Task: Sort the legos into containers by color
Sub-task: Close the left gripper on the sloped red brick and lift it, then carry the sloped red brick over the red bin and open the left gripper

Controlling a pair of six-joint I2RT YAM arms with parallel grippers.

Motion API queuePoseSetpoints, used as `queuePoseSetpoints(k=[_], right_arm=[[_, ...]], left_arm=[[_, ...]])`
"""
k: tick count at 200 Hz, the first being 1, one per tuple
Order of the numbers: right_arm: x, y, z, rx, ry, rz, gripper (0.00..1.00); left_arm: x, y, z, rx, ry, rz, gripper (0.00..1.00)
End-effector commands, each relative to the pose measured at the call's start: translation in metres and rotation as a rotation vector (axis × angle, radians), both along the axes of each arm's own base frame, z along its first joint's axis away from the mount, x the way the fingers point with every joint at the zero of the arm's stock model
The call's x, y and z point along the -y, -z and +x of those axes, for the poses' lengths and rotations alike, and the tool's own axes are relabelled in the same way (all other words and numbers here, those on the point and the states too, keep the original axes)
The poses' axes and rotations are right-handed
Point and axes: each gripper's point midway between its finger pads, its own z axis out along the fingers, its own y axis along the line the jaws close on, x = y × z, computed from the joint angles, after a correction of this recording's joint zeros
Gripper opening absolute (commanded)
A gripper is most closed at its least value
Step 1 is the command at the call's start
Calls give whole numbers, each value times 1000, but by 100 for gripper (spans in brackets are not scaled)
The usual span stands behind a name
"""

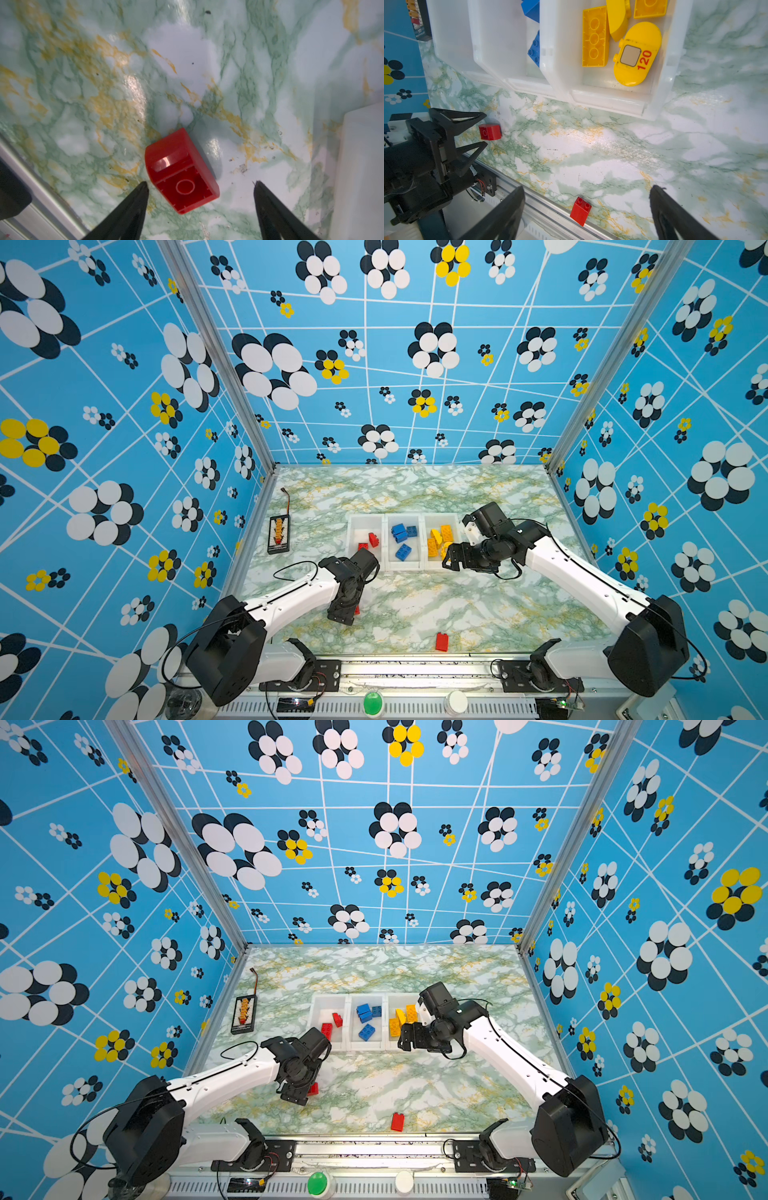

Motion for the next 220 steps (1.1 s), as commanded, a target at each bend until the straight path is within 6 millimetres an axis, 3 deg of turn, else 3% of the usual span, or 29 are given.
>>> queuePoseSetpoints(k=[1, 44, 149, 187, 220], right_arm=[[4, 3, -4, -24, -3, 7, 95], [8, 5, 1, -49, 3, -2, 95], [5, 5, 6, -67, -10, -7, 95], [7, 2, 4, -62, -13, -10, 95], [10, -1, 2, -57, -15, -16, 95]], left_arm=[[-4, 11, -5, -27, -15, 33, 79], [-4, 20, -9, -64, -32, 40, 72], [-4, 19, -12, -66, -44, 36, 38], [-3, 2, -5, -22, -8, 36, 33], [-6, -34, 9, 25, 111, 91, 32]])
